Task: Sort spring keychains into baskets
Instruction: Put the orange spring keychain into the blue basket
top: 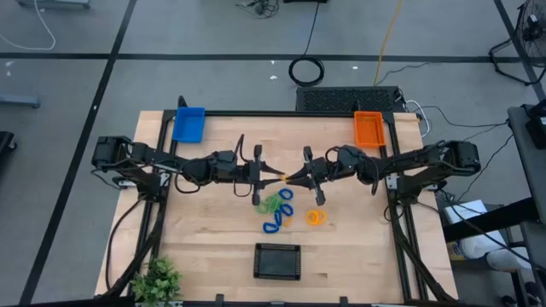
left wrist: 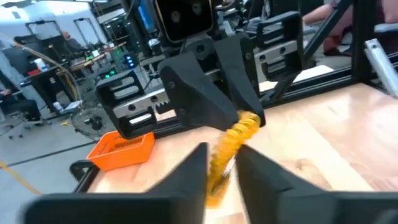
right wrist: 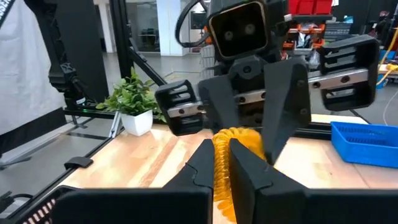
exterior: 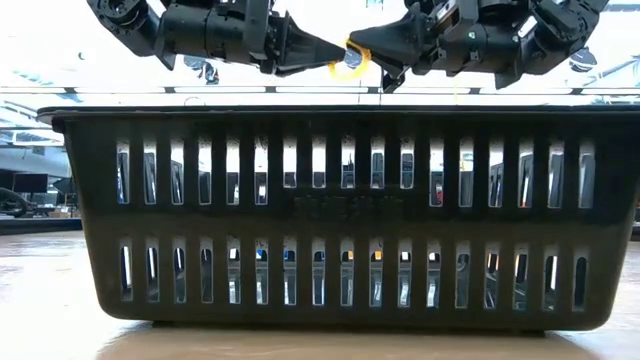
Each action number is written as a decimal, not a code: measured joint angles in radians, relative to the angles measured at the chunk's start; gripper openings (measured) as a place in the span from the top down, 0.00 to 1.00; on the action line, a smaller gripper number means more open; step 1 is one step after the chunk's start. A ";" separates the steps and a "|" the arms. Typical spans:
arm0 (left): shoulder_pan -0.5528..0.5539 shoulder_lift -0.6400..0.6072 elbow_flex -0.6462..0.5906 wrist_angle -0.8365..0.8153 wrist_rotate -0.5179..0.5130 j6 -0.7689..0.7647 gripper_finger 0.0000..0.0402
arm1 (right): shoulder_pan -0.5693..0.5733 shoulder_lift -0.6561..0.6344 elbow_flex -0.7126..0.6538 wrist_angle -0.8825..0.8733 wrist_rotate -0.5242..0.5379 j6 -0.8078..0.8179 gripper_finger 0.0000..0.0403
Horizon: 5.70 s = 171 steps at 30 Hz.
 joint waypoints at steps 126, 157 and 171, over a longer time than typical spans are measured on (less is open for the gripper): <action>0.088 -0.470 -0.001 -0.536 0.502 -0.128 0.68 | 0.435 -0.203 -0.006 -0.862 0.430 0.131 0.47; 0.039 -0.470 -0.001 -0.521 0.497 -0.144 0.68 | 0.478 0.215 0.195 -1.123 0.494 0.104 0.49; 0.039 -0.470 -0.001 -0.520 0.497 -0.144 0.68 | 0.477 0.250 0.195 -1.094 0.476 0.096 0.59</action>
